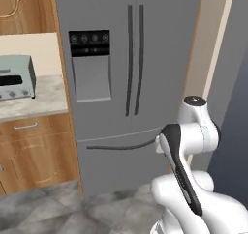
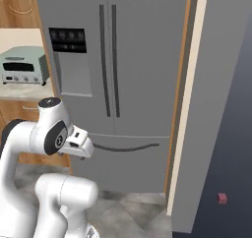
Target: Place one of the steaks on the plate and the other in the bowl. Then place the bowl in the fridge.
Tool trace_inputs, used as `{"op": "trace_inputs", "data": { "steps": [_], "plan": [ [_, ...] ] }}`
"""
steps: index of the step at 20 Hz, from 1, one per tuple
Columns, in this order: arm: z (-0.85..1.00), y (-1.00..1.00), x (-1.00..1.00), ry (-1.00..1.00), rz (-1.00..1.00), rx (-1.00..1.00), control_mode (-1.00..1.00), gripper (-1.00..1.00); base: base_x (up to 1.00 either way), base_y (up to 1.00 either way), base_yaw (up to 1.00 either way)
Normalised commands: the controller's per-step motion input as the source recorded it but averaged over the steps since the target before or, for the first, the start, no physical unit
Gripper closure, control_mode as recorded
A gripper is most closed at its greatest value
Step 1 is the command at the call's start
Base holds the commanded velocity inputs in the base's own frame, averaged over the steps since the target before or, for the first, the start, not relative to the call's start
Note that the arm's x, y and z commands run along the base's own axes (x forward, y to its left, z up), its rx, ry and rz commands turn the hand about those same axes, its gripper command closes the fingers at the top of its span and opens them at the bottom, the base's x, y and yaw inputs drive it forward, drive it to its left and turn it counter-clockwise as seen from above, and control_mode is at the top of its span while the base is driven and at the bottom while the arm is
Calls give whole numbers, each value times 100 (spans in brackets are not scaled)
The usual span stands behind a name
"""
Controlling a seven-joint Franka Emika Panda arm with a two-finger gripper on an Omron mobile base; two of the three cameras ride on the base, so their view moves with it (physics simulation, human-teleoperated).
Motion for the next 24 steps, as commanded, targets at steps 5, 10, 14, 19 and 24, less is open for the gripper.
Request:
{"op": "trace_inputs", "data": {
  "steps": [5,10,14,19,24],
  "plan": [
    [0,0,0,0,0,0,100,-100,76,-3,-8],
    [0,0,0,0,0,0,100,-100,27,-26,0],
    [0,0,0,0,0,0,100,-100,7,-23,0],
    [0,0,0,0,0,0,100,-100,2,-7,0],
    [0,0,0,0,0,0,100,-100,3,0,0]
  ]
}}
